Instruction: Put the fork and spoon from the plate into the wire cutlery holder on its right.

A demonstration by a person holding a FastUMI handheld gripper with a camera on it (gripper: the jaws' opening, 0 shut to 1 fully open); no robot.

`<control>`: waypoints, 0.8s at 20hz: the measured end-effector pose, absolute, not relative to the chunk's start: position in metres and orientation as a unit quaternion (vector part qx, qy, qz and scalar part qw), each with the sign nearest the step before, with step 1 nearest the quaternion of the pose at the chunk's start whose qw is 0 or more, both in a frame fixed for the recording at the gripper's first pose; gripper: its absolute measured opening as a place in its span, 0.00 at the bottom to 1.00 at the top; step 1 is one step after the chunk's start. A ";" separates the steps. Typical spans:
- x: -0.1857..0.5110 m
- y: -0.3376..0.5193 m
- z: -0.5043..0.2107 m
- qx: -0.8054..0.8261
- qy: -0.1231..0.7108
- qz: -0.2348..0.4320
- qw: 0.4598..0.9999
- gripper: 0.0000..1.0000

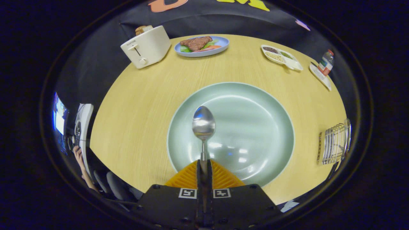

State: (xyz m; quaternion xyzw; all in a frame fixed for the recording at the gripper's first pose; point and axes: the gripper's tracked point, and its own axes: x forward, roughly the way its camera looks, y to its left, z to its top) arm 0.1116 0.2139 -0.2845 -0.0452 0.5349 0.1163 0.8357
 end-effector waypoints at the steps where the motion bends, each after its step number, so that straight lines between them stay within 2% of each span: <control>1: 0.111 0.213 -0.283 -0.049 0.533 0.119 0.836 0.04; 10: 0.093 0.176 -0.220 -0.057 0.483 0.136 0.863 0.04; 16: 0.071 0.102 -0.155 -0.036 0.442 0.120 0.888 0.04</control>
